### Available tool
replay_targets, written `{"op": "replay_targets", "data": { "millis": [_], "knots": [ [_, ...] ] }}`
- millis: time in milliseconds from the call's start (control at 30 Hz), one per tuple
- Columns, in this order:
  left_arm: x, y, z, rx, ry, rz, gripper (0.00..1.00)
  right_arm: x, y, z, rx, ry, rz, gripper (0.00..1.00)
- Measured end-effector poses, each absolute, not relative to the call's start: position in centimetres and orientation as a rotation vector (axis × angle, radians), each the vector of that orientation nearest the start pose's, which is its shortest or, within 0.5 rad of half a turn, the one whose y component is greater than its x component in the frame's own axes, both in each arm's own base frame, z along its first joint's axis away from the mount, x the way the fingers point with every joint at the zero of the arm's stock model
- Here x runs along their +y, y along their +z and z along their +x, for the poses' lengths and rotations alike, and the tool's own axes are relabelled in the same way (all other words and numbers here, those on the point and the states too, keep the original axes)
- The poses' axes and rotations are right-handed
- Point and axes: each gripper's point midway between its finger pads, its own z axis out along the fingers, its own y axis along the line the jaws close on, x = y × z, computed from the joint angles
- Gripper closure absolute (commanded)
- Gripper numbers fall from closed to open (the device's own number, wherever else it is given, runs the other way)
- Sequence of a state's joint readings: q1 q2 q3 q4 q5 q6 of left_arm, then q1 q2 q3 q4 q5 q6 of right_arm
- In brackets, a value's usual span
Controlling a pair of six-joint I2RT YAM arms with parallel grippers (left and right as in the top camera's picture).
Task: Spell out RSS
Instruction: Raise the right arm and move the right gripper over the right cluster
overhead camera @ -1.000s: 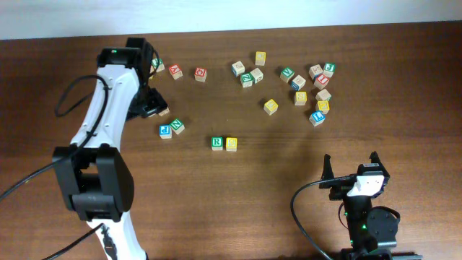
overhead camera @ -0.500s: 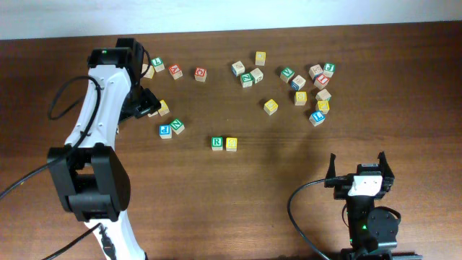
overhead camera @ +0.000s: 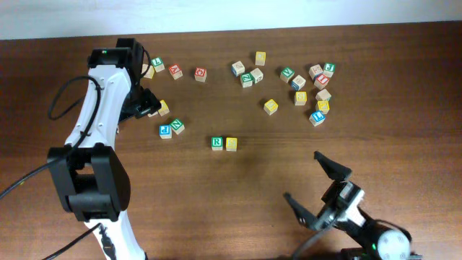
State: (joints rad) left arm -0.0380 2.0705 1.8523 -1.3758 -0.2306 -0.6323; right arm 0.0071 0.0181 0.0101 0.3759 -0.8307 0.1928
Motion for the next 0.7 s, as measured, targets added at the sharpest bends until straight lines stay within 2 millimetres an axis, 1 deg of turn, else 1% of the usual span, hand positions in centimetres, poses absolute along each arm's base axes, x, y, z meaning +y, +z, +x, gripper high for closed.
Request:
{"op": "replay_targets", "data": {
  "millis": [67,100,133,267,400,500,567,600,633,700],
  "knots": [
    [2.4,10.9,39.4,2.937,0.344,-0.894,0.01,12.9,28.6,15.5,1.008,0.65,-0.65,0.02],
    [2.4,10.9,39.4,2.939,0.344,-0.895,0.01,12.8,30.2,14.5,0.934,0.642,-0.65,0.01],
    [2.4,10.9,39.4,2.939,0.344,-0.895,0.01,12.5,31.1,14.0,0.899,0.639,-0.634,0.02],
    [2.4,10.9,39.3,2.94,0.343,-0.895,0.01,11.3,34.9,14.0,0.885,0.604,-0.536,0.02],
    [2.3,10.8,39.3,2.941,0.34,-0.896,0.01,10.7,39.2,14.9,0.981,0.491,-0.533,0.02],
    [2.3,10.8,39.3,2.943,0.339,-0.896,0.01,10.2,41.7,17.6,1.119,0.419,-0.523,0.02],
    [2.3,10.8,39.3,2.942,0.34,-0.895,0.01,9.6,42.6,20.3,1.228,0.393,-0.497,0.02],
    [2.3,10.8,39.3,2.944,0.34,-0.896,0.01,9.4,42.7,21.6,1.273,0.385,-0.487,0.02],
    [2.3,10.8,39.3,2.942,0.338,-0.896,0.01,9.2,42.8,23.3,1.339,0.381,-0.471,0.02],
    [2.3,10.8,39.3,2.944,0.337,-0.897,0.01,8.8,42.0,26.8,1.475,0.385,-0.444,0.02]
  ]
}}
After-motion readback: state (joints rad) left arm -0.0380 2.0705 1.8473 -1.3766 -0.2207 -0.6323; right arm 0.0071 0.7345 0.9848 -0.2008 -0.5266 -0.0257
